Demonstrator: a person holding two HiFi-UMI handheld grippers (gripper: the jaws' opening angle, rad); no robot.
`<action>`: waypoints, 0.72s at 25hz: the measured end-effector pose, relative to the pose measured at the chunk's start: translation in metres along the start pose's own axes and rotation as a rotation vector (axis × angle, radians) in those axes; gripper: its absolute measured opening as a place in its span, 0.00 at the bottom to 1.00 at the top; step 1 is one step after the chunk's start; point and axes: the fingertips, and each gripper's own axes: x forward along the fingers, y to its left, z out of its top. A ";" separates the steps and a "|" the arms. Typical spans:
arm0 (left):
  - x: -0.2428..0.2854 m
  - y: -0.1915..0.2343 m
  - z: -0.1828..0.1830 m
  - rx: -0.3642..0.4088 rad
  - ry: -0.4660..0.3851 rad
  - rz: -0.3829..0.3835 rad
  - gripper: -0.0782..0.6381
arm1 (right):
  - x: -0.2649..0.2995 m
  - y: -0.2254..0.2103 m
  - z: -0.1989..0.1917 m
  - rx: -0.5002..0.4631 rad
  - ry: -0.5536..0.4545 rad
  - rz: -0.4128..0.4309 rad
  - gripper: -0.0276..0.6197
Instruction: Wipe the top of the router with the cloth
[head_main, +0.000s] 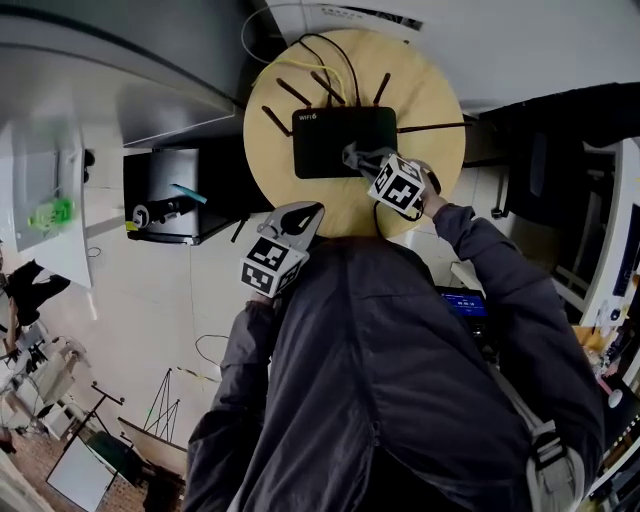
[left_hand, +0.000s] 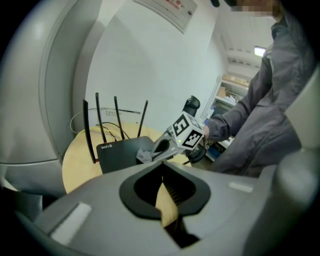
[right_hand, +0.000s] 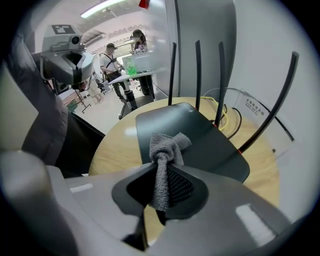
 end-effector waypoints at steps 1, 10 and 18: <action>0.000 -0.001 0.000 0.002 0.003 -0.004 0.11 | 0.000 0.006 -0.001 0.000 0.001 0.009 0.10; 0.001 -0.002 0.003 0.011 -0.007 0.008 0.11 | -0.005 0.000 -0.001 0.078 -0.049 0.057 0.10; -0.007 0.001 -0.001 0.007 -0.018 0.038 0.11 | -0.019 -0.114 0.000 0.176 -0.040 -0.196 0.10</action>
